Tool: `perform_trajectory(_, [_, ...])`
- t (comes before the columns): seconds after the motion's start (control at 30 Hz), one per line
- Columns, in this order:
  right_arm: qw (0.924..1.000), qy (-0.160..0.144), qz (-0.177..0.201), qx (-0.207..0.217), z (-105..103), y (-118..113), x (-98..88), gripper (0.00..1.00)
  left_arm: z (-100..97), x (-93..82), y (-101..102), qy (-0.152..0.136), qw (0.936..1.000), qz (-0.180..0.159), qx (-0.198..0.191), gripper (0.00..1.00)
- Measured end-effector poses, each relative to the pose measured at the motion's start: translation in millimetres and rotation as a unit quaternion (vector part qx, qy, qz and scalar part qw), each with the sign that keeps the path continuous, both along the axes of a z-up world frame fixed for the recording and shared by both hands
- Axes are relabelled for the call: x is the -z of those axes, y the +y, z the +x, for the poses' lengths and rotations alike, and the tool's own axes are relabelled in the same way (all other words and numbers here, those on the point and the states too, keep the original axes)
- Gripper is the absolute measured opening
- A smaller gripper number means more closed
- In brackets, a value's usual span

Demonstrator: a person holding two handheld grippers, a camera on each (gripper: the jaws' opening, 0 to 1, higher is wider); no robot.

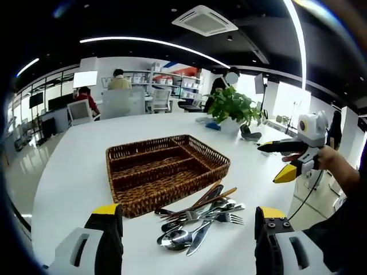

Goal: Arrange the knives, forks, and spoons in their matching storage slots by inserting each utensil handle-first until every utensil is classified and aligned in the correct compartment

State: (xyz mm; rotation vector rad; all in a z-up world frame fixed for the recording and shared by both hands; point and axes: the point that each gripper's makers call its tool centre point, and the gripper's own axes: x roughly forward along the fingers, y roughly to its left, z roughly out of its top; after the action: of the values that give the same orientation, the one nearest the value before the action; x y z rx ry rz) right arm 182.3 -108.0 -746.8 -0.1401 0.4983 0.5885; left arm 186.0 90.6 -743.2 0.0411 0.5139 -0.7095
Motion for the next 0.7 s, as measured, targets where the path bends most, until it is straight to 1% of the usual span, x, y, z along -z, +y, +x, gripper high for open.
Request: perform_trajectory(0.7, [1.0000, 0.001, 0.000, 0.003, -1.9, -2.7, 0.7, 0.95, -1.2, -1.6, -1.7, -0.003, 1.0000, 0.000, 0.003, 1.00])
